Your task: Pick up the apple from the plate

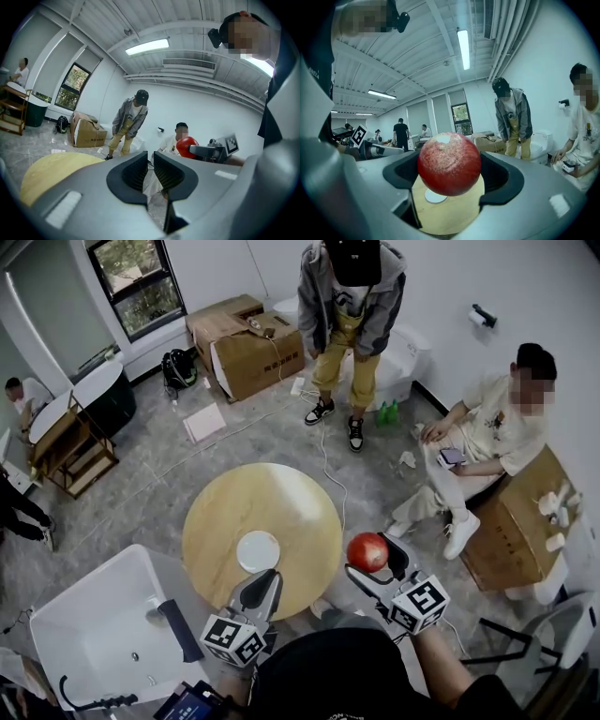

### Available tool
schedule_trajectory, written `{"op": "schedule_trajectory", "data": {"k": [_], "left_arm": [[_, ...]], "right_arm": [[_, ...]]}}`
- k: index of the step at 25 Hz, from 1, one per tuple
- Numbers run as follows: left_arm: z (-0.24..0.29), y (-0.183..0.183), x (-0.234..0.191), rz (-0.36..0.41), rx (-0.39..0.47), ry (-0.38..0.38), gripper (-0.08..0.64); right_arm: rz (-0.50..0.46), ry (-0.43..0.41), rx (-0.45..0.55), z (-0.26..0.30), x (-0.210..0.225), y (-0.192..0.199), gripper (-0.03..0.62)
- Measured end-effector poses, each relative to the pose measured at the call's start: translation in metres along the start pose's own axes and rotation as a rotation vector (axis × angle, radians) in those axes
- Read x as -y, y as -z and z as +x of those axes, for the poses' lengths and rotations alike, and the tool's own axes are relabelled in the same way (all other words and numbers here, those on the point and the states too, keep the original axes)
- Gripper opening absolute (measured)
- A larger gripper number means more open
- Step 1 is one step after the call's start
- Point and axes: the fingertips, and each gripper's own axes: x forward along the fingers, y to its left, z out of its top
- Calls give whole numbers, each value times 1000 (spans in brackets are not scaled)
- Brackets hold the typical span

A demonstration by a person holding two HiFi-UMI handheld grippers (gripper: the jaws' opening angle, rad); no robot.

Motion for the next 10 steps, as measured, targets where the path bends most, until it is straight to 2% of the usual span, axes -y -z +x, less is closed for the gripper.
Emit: {"op": "schedule_trajectory", "data": {"k": [10], "left_arm": [[-2, 2, -1, 3, 0, 5, 45]], "right_arm": [[-2, 5, -7, 1, -2, 3, 394]]}}
